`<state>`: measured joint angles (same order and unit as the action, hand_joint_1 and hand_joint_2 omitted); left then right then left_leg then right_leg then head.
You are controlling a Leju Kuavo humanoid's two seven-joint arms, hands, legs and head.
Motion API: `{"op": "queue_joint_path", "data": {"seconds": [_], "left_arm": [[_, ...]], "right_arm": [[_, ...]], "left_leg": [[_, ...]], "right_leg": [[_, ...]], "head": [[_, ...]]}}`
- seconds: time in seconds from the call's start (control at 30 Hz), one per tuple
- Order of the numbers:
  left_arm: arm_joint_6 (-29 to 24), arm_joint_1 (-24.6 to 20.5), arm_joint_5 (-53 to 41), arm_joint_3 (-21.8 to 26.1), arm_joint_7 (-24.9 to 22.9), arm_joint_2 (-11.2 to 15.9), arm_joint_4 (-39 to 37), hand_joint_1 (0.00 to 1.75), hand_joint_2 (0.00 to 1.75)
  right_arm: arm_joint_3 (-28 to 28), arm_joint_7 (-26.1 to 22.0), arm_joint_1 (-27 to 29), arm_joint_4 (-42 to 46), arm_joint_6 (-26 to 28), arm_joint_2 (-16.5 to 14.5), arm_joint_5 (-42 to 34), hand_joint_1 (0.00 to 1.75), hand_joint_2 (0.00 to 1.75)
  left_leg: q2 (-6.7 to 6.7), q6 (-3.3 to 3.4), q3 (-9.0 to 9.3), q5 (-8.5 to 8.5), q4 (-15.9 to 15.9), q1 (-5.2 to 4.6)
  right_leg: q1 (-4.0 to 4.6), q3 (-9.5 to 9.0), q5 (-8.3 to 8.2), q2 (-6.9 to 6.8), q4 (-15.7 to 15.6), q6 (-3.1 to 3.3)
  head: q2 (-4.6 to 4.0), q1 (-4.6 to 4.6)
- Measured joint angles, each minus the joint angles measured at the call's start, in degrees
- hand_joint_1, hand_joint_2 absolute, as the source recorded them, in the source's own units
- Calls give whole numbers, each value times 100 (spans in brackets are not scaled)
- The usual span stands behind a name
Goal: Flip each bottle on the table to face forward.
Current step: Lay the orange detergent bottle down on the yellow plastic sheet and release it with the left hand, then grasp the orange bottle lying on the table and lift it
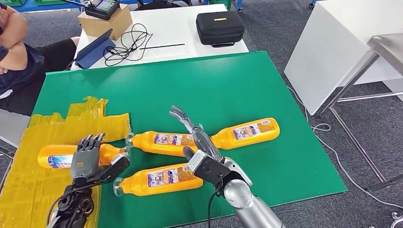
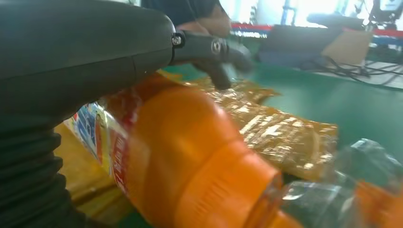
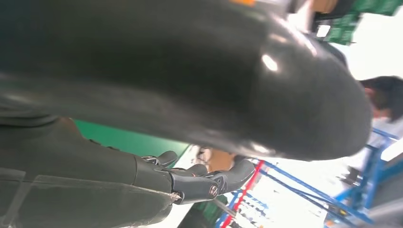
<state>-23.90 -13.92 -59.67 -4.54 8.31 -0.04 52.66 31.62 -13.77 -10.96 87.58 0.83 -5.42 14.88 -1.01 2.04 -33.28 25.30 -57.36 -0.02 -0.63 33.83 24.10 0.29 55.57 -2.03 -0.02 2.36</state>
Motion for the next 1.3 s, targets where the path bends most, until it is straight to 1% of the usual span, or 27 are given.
{"op": "queue_joint_path", "data": {"seconds": [0.13, 0.23, 0.4, 0.53, 0.63, 0.73, 0.87, 1.03, 1.17, 1.3], "left_arm": [[181, -230, 381, -118, 119, -11, -229, 0, 0], [288, -355, 707, -187, 186, -10, -351, 0, 0], [452, -419, 1085, -238, 262, -8, -355, 0, 0], [580, -361, 1801, -225, 432, -4, -102, 0, 0], [610, -188, 2551, -139, 533, -5, 405, 0, 0], [557, 67, 3306, 31, 662, -25, 1118, 0, 0], [627, 337, 4020, 281, 797, -40, 1929, 0, 0], [711, 713, 5090, 615, 1162, -84, 2802, 0, 0], [702, 936, 5295, 779, 1262, -95, 3306, 0, 0], [661, 1057, 5375, 833, 1328, -108, 3591, 0, 0]], "right_arm": [[9, 352, -6, -69, -94, 29, 543, 0, 175], [56, 512, 32, -110, -194, 72, 935, 0, 175], [145, 635, 158, -117, -256, 138, 1287, 0, 175], [290, 930, 244, -127, -399, 213, 1938, 0, 175], [495, 1201, 264, -179, -489, 267, 2419, 0, 175], [710, 1377, 250, -263, -517, 315, 2684, 0, 175], [952, 1490, 181, -433, -518, 369, 2842, 0, 175], [1148, 1655, 43, -830, -498, 385, 2966, 0, 175], [1228, 1743, -41, -1127, -491, 380, 3044, 0, 175], [1287, 1903, -110, -1292, -491, 374, 3216, 0, 175]], "left_leg": [[-18, 0, 14, -1, 1, 0], [-25, 0, 28, -1, 2, 0], [-26, 0, 43, -2, 2, 0], [-25, 0, 47, -3, 2, 0], [-20, 0, 41, -3, 2, 1], [-17, 0, 31, -4, 1, 2], [-18, 0, 12, -4, 1, 2], [-18, 0, -8, -3, 1, 2], [-20, 0, -14, -3, 1, 2], [-19, 0, -15, -3, 1, 2]], "right_leg": [[0, -20, 1, -20, 0, 1], [0, -37, 3, -30, 0, 2], [0, -53, 3, -30, 0, 2], [1, -59, 3, -30, 0, 2], [2, -51, 2, -28, 1, 2], [2, -38, 2, -25, 2, 1], [2, -20, 2, -25, 2, 0], [1, 2, 3, -24, 2, 1], [1, 7, 3, -25, 2, 1], [1, 7, 3, -25, 2, 1]], "head": [[0, -1], [0, -2], [0, -1], [0, -1], [0, -1], [0, 1], [0, -1], [0, 1], [0, 1], [0, 0]]}}
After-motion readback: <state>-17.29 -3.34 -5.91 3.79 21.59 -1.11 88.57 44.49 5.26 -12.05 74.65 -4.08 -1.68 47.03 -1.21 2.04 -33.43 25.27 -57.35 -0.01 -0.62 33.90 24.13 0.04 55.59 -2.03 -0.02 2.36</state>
